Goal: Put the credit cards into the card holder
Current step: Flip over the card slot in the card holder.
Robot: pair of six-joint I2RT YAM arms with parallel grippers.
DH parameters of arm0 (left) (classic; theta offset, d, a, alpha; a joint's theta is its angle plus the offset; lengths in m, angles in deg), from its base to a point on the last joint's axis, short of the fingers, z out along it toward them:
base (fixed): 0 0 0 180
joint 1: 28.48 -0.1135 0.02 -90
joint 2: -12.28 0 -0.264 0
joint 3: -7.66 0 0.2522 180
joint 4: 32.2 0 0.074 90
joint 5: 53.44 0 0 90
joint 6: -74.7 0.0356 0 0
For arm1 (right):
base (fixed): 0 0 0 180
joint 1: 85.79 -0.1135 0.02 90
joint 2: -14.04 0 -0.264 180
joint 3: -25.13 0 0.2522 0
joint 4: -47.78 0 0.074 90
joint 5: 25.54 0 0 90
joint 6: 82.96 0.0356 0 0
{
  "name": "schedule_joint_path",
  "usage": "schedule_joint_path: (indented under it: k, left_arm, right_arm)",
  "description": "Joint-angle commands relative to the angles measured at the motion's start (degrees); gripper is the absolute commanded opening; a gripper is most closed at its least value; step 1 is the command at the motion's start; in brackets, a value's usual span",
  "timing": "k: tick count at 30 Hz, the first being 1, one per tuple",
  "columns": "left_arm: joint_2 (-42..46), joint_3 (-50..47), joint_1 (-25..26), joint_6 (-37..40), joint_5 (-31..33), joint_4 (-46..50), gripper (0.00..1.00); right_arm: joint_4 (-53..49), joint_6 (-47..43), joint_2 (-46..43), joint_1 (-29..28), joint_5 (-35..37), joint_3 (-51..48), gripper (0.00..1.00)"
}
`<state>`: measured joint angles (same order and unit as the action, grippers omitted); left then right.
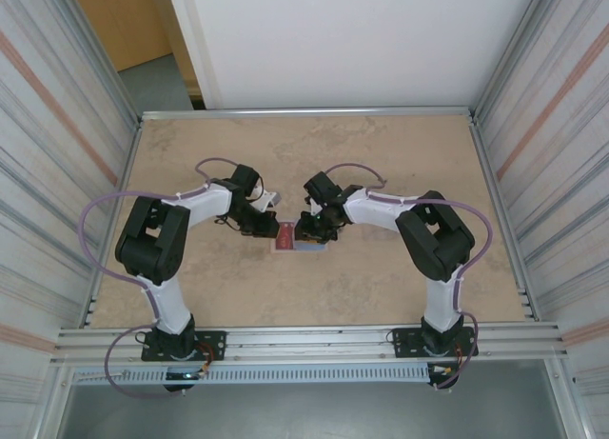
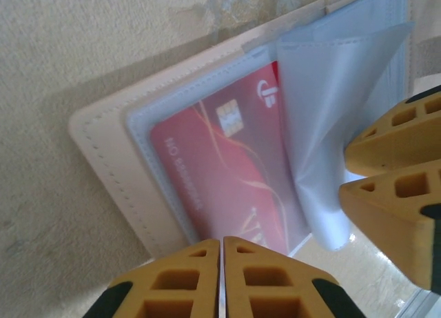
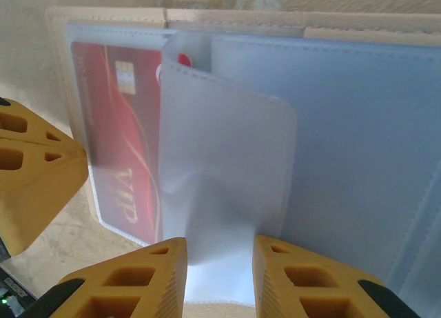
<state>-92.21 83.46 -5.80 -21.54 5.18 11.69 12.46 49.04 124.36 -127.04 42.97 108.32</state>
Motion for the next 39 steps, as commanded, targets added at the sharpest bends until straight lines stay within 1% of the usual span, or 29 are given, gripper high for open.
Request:
schedule_joint_path:
  k: [1, 4, 6, 7, 9, 13, 16, 19, 21, 23, 28, 31, 35, 39]
  left_arm:
    - [1.5, 2.1, -0.3, -0.9, -3.7, 1.8, 0.10]
    - [1.7, 2.8, -1.2, -2.3, -7.5, 1.3, 0.08]
    - [0.7, 3.6, -1.3, -2.7, -10.1, 0.9, 0.01]
    - [0.1, 4.1, -1.1, -3.0, -11.2, 0.9, 0.00]
    - [-1.1, 5.4, -0.3, -3.2, -12.2, 1.3, 0.00]
    - [-3.6, 7.6, 1.5, -2.6, -12.1, 2.7, 0.00]
    - [-5.2, 8.0, 1.9, -2.5, -12.6, 2.9, 0.00]
    - [-6.3, 8.1, 2.2, -2.6, -11.5, 3.1, 0.00]
    - [-7.2, 8.0, 2.5, -2.0, -8.9, 3.8, 0.00]
    - [-8.1, 7.9, 2.7, -1.7, -7.7, 4.0, 0.00]
    - [-9.8, 8.0, 2.7, -2.1, -7.9, 4.1, 0.00]
    - [-9.9, 8.0, 2.7, -2.0, -5.8, 4.6, 0.00]
    - [-9.8, 8.0, 2.6, -1.6, -4.7, 4.9, 0.00]
    - [-9.2, 7.7, 2.6, -1.5, -4.7, 4.7, 0.00]
  right_arm:
    - [0.4, 1.4, 1.9, -0.6, -1.2, 1.7, 0.29]
    - [0.9, 1.5, 1.8, -0.6, -1.6, 1.4, 0.29]
    - [1.0, 1.5, 1.7, -0.8, -1.8, 1.5, 0.28]
    - [1.0, 1.4, 1.5, -0.8, -1.7, 1.5, 0.27]
    - [1.0, 1.2, 1.4, -0.7, -1.5, 1.5, 0.26]
    - [0.9, 1.2, 1.6, -0.6, -1.7, 1.4, 0.26]
    - [1.0, 1.2, 1.6, -0.7, -1.5, 1.4, 0.26]
    - [1.0, 1.1, 1.4, -0.6, -1.4, 1.2, 0.25]
    - [0.9, 1.1, 1.3, -0.7, -1.4, 1.3, 0.25]
    - [0.9, 1.0, 1.3, -0.6, -1.5, 1.4, 0.25]
    - [0.8, 1.0, 1.3, -0.6, -1.5, 1.5, 0.25]
    - [0.8, 1.0, 1.0, -0.5, -1.5, 1.5, 0.25]
    - [0.2, 0.6, -1.1, 0.0, -1.4, 1.2, 0.26]
    - [0.1, 0.3, -4.2, 2.0, -1.5, 0.0, 0.28]
